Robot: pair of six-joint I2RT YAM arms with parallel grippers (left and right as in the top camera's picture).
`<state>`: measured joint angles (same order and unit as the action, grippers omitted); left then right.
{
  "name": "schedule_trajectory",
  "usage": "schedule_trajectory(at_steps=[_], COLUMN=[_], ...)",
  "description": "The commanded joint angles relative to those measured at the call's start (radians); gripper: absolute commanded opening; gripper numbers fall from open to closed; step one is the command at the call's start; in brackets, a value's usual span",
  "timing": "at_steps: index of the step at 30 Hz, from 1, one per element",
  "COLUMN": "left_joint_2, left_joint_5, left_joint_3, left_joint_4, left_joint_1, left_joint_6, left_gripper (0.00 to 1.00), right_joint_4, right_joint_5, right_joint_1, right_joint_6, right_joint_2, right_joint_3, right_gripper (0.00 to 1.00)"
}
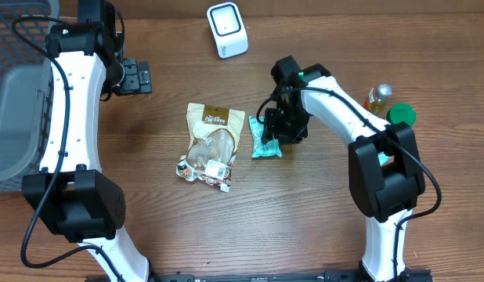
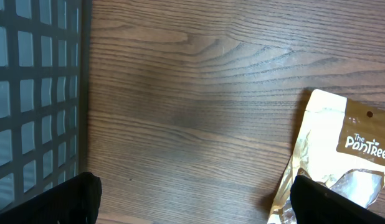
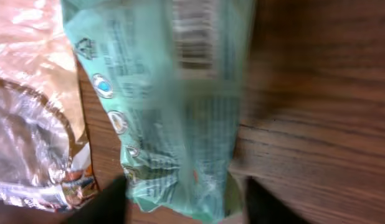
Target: Scan the item barcode
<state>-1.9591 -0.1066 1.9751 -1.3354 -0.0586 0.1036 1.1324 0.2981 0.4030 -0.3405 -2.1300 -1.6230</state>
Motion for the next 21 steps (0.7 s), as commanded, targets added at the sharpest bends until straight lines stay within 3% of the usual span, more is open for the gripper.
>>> schedule_trajectory(at_steps=[1,8,13,14,16,20,21], left_joint_2=[0.003,0.003,0.003,0.003,0.003,0.003,0.003], left_joint_5=[-0.005,-0.005,-0.004,-0.005,-0.005,-0.005,-0.005], left_joint_3=[0.016,0.016,0.016,0.016,0.016,0.016,0.016], left_joint_4=[0.002,0.002,0.002,0.002,0.002,0.002,0.002], left_joint_1=[0.007,0.007,0.007,0.007,0.007,0.007,0.007], left_joint_6=[-0.011,-0.011,-0.011,-0.011,-0.011,-0.011,-0.011], left_gripper=[1.0,1.0,1.0,1.0,1.0,1.0,0.99], right_joint_4=[-0.021,-0.003,0.145,0.172,0.207,0.215,0.216], right_joint_5=[-0.021,-0.155,-0.237,-0.238,-0.235,-0.222,-0.222], right_joint_1=[0.005,0.005,0.011,0.014,0.018,0.018,0.018], right_joint_6=[-0.03,-0.026,-0.014,0.002,0.024,0.024,0.024], right_joint_2=[0.037,0.039,0.052,0.053,0.053,0.053,0.052], right_joint_3=[0.007,-0.015,-0.22,-0.262,-0.325,-0.355,-0.352], right_gripper=[0.79,0.79,0.83,0.86,1.0,0.97,0.84])
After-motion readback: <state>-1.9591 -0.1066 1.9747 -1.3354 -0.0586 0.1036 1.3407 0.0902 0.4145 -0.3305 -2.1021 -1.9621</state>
